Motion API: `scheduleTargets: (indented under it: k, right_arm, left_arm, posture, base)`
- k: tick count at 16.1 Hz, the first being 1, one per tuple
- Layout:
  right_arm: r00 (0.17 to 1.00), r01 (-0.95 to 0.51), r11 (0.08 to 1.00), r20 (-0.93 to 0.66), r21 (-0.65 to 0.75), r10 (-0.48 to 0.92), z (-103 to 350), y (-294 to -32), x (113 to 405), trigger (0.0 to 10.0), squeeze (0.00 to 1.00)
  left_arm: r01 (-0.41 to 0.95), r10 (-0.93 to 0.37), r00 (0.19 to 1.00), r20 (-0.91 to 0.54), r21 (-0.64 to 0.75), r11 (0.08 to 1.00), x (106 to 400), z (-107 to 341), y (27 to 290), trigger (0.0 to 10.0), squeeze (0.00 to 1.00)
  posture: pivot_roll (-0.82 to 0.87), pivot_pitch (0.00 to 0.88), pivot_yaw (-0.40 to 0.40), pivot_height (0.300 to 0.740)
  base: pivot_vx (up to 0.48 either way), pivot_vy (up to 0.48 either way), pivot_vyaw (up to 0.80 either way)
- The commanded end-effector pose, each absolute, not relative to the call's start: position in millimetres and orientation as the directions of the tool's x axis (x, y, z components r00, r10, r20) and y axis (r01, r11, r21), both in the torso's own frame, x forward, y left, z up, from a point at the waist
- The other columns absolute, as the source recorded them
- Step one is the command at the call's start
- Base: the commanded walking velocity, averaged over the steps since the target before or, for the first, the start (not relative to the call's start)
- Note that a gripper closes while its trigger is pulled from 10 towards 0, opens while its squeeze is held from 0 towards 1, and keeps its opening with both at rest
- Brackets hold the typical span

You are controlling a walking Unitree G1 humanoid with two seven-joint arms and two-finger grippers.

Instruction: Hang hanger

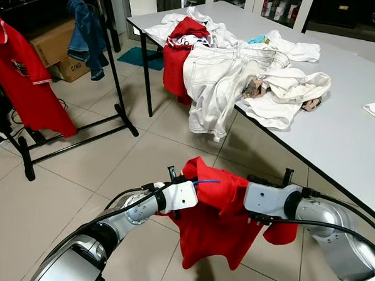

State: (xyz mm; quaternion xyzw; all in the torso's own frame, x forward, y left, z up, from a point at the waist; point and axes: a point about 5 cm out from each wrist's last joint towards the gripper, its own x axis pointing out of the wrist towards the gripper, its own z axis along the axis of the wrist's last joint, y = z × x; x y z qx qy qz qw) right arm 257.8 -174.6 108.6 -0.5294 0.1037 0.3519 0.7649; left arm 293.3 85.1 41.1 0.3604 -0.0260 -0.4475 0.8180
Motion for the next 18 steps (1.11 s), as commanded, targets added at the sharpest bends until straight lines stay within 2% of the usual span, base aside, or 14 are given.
scheduleTargets:
  k: [1,13,14,17,18]
  right_arm:
    - [0.778,-0.591,0.226,-0.474,-0.774,0.411,119.4,-176.9,266.5,0.0,0.00]
    - [0.808,-0.545,0.259,-0.416,-0.798,0.417,122.9,-176.4,270.4,0.0,0.00]
    - [0.812,-0.537,0.266,-0.406,-0.800,0.419,124.3,-176.6,271.1,0.0,0.00]
    - [0.821,-0.526,0.292,-0.386,-0.799,0.420,126.2,-178.1,272.5,0.0,0.00]
    - [0.826,-0.520,0.307,-0.378,-0.797,0.419,126.9,-178.8,273.0,0.0,0.00]
  left_arm:
    - [0.700,-0.774,0.586,-0.239,0.632,0.334,293.7,47.6,80.2,10.0,0.00]
    - [0.718,-0.767,0.593,-0.246,0.592,0.365,294.7,46.6,80.5,10.0,0.00]
    - [0.735,-0.771,0.589,-0.242,0.557,0.387,294.8,46.9,81.4,10.0,1.00]
    - [0.720,-0.761,0.606,-0.233,0.569,0.399,296.0,47.9,82.3,10.0,1.00]
    - [0.718,-0.761,0.606,-0.234,0.571,0.397,295.7,47.5,82.0,10.0,0.16]
  posture:
    - [-0.16,0.000,0.046,0.740]
    - [-0.16,0.000,0.049,0.740]
    - [-0.16,0.000,0.052,0.740]
    - [-0.16,0.000,0.050,0.740]
    - [-0.16,0.000,0.050,0.740]
  base:
    - [0.000,0.000,0.00]
    - [0.000,0.000,0.00]
    - [0.000,0.000,0.00]
    - [0.000,0.000,0.00]
    - [0.000,0.000,0.00]
